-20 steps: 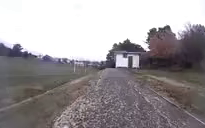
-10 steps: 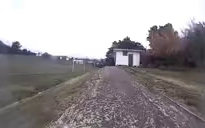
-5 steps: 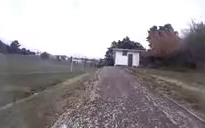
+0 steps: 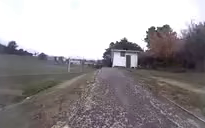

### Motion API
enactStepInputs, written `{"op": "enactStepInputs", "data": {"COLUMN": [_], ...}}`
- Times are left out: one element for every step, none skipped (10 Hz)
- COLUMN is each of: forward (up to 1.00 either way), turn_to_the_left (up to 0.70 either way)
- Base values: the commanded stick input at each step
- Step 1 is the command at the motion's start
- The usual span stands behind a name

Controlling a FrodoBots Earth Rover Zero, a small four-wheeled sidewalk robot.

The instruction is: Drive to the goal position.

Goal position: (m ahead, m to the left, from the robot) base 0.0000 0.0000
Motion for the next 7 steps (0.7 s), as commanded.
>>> {"op": "enactStepInputs", "data": {"forward": [0.60, 0.60, 0.60, 0.60, 0.60, 0.60, 0.60], "turn_to_the_left": [-0.15, -0.15, -0.15, -0.15, -0.15, -0.15, -0.15]}}
